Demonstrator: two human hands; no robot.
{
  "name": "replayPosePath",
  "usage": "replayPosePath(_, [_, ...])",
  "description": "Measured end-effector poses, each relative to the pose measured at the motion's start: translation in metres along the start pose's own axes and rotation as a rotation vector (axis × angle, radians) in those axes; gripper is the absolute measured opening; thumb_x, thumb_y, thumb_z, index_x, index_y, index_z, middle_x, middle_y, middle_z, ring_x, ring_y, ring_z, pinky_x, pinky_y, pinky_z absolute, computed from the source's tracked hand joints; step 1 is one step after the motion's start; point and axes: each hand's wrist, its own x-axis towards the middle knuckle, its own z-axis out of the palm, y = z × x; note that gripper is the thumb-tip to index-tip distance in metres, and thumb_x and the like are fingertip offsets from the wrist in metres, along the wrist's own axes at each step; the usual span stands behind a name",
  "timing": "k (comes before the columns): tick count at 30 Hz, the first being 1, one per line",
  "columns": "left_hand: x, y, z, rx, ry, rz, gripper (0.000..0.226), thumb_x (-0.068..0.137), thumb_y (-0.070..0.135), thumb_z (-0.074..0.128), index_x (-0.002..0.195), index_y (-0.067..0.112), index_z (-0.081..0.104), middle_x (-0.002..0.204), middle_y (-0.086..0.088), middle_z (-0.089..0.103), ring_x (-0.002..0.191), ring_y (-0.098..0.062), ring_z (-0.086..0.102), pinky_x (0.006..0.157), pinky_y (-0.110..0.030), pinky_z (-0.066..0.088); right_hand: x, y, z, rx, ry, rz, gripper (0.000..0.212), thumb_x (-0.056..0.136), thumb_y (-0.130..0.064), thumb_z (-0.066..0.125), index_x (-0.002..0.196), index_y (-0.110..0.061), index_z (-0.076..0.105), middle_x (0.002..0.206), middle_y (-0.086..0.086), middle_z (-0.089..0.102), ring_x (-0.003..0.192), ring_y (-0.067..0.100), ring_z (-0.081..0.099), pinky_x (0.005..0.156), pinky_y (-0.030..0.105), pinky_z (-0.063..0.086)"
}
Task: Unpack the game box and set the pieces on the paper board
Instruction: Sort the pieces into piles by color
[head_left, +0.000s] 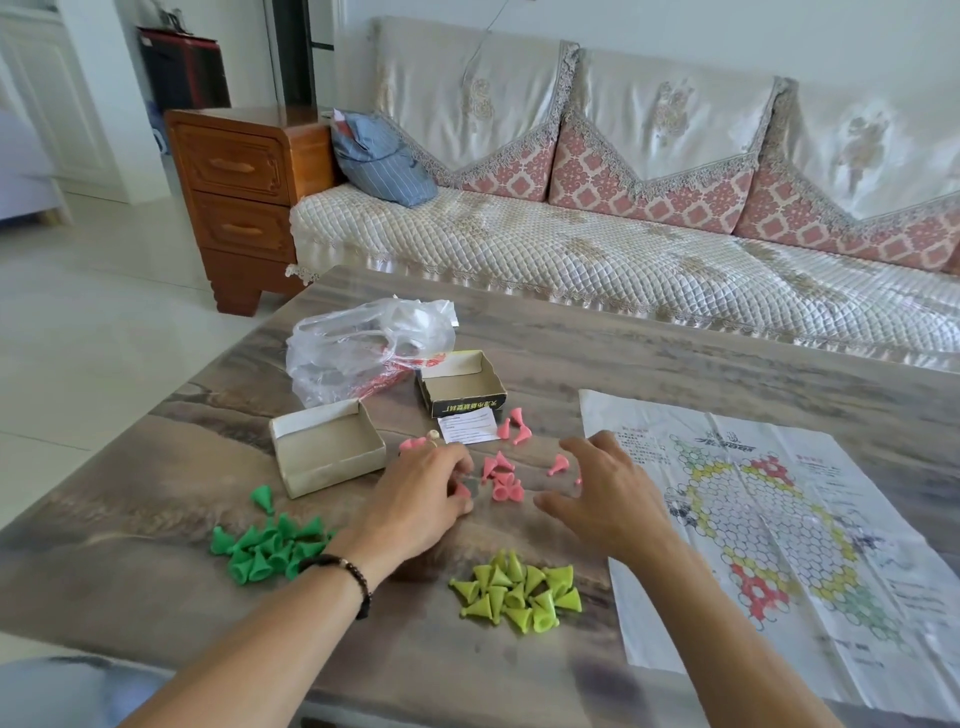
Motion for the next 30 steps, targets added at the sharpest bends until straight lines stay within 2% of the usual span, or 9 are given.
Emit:
replayPosePath(2, [0.0,0.002,-0.001,0.066,0.023,-0.013,0.044,0.073,0.036,0.079,0.106,0.026,0.053,0.103,0.012,0.044,0.086,-0.011,0.052,0.067,-0.028,0.04,0.012,0.005,-0.003,-0.119,-0.1,0.027,0.079,0.07,-0.064,0.068,0.133,-0.023,0.042,0.127,0.002,0.043,0.115,0.024,0.05,0.087,0.035,0.045])
replayPosePath(4, [0.002,-0.001,-0.006,0.15,0.027,-0.046,0.066,0.065,0.046,0.082,0.116,0.026,0.043,0.113,0.007,0.036,0.084,-0.013,0.054,0.062,-0.027,0.041,0.023,0.007,-0.002,-0.161,-0.2,0.062,0.091,0.062,-0.075,0.067,0.132,-0.023,0.041,0.126,0.003,0.043,0.115,0.026,0.05,0.088,0.036,0.045])
replayPosePath(9, [0.02,-0.012,-0.02,0.302,-0.116,-0.163,0.097,0.058,0.055,0.084,0.13,0.015,0.032,0.138,-0.011,0.032,0.105,-0.025,0.058,0.075,-0.032,0.049,0.037,-0.002,0.007,-0.063,-0.224,-0.02,0.061,0.062,-0.067,0.073,0.098,-0.021,0.056,0.104,-0.001,0.048,0.09,0.018,0.053,0.074,0.031,0.042])
replayPosePath(12, [0.03,-0.015,-0.021,0.348,-0.198,-0.158,0.088,0.059,0.057,0.082,0.122,0.013,0.039,0.128,-0.009,0.042,0.107,-0.024,0.056,0.074,-0.031,0.044,0.039,-0.012,0.012,0.008,-0.217,-0.134,0.04,0.072,-0.051,0.073,0.097,-0.022,0.061,0.097,-0.004,0.048,0.09,0.016,0.052,0.071,0.028,0.039])
replayPosePath(16, [0.036,-0.016,-0.022,0.327,-0.233,-0.131,0.067,0.06,0.056,0.082,0.104,0.02,0.046,0.111,-0.002,0.046,0.098,-0.021,0.056,0.07,-0.03,0.041,0.047,-0.016,0.002,0.101,-0.224,-0.152,0.05,0.075,-0.056,0.068,0.109,-0.021,0.064,0.1,-0.003,0.058,0.096,0.017,0.056,0.076,0.031,0.044])
replayPosePath(18, [0.038,-0.019,-0.02,0.286,-0.241,-0.124,0.063,0.058,0.055,0.082,0.096,0.022,0.044,0.107,0.0,0.045,0.093,-0.021,0.055,0.074,-0.032,0.046,0.059,-0.014,0.0,0.133,-0.165,-0.116,0.046,0.08,-0.054,0.06,0.114,-0.024,0.062,0.109,0.0,0.058,0.103,0.021,0.057,0.08,0.033,0.045])
replayPosePath(22, [0.039,-0.026,-0.017,0.148,-0.269,-0.048,0.053,0.065,0.048,0.08,0.103,0.025,0.051,0.103,0.007,0.043,0.092,-0.015,0.052,0.083,-0.034,0.047,0.09,-0.016,0.011,0.077,-0.162,-0.09,0.042,0.09,-0.043,0.049,0.13,-0.031,0.049,0.127,0.002,0.043,0.112,0.026,0.053,0.09,0.036,0.042])
replayPosePath(25, [0.039,-0.027,-0.015,0.089,-0.29,0.024,0.049,0.072,0.044,0.077,0.113,0.028,0.055,0.106,0.008,0.048,0.098,-0.014,0.052,0.082,-0.03,0.043,0.104,-0.02,0.018,0.026,-0.206,-0.142,0.032,0.09,-0.041,0.047,0.12,-0.033,0.057,0.118,0.0,0.048,0.106,0.022,0.055,0.088,0.035,0.044])
replayPosePath(30, [0.044,-0.019,-0.007,0.049,-0.289,0.062,0.05,0.075,0.041,0.075,0.118,0.024,0.058,0.109,0.006,0.052,0.1,-0.015,0.051,0.084,-0.031,0.043,0.101,-0.014,0.02,0.029,-0.141,-0.177,0.017,0.083,-0.018,0.054,0.087,-0.017,0.071,0.093,0.004,0.061,0.092,0.025,0.06,0.079,0.038,0.049])
